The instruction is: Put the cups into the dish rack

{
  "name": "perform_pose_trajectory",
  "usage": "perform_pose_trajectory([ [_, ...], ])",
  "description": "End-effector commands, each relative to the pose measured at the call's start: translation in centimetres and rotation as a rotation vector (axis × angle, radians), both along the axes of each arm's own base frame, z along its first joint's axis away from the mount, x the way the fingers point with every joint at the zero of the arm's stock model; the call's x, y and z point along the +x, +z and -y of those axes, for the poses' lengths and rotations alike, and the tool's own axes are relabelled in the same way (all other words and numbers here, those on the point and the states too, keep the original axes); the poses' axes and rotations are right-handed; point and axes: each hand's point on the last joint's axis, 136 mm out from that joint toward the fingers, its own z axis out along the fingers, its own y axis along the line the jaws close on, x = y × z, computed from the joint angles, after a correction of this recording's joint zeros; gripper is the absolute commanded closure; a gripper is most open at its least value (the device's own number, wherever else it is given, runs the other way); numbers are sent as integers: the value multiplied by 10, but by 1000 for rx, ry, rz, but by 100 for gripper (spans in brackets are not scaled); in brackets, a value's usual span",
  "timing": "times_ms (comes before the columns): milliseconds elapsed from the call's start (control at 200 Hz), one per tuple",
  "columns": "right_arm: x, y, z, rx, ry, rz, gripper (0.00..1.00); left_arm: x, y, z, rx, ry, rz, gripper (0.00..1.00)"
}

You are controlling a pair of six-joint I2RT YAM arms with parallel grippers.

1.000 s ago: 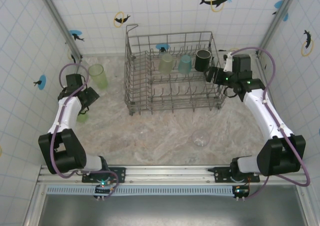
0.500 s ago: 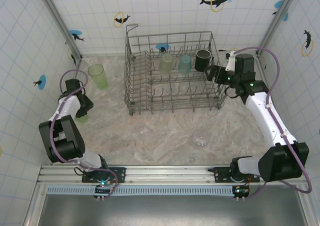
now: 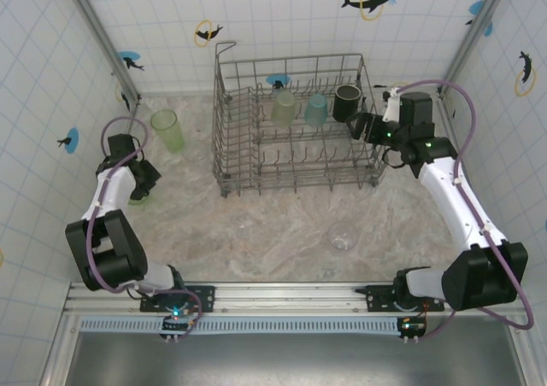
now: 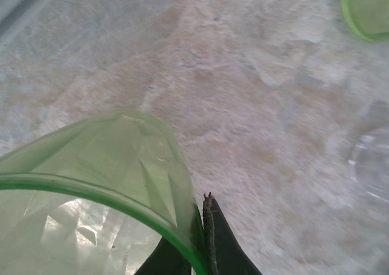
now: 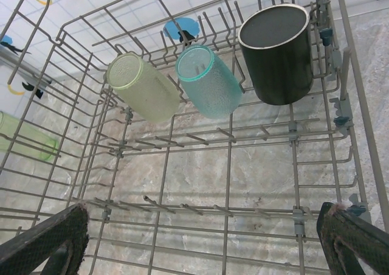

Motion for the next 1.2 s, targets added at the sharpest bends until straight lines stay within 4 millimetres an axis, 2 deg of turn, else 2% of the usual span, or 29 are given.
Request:
perform_pose_trajectory([
  [0, 6, 4, -11, 26, 32, 11, 0, -1, 14, 30, -157, -56, 60, 100],
  [115, 7, 3, -16, 29, 45, 4, 0, 2, 29, 46, -240, -91, 120, 100],
  [125, 7, 3, -17, 29, 46, 2, 0, 8, 40, 46, -236, -97, 148, 100],
  [140, 8, 3, -17, 30, 47, 3, 0, 10, 45, 46, -240, -100, 162, 100],
  [280, 8, 0, -23, 33, 55, -7, 0, 16, 70, 58, -285, -149, 243, 100],
  [470, 7, -3, -29, 37, 62, -14, 0, 20, 89, 67, -326, -181, 304, 100],
  [631, 11, -2, -36, 70, 51, -8, 0, 26, 122, 80, -357, -259, 424, 100],
  [831, 15, 2, -54, 106, 75, 10, 0, 30, 156, 88, -371, -319, 512, 100],
  [1191, 17, -13, -92, 135, 141, -30, 0, 39, 226, 107, -419, -450, 714, 100],
])
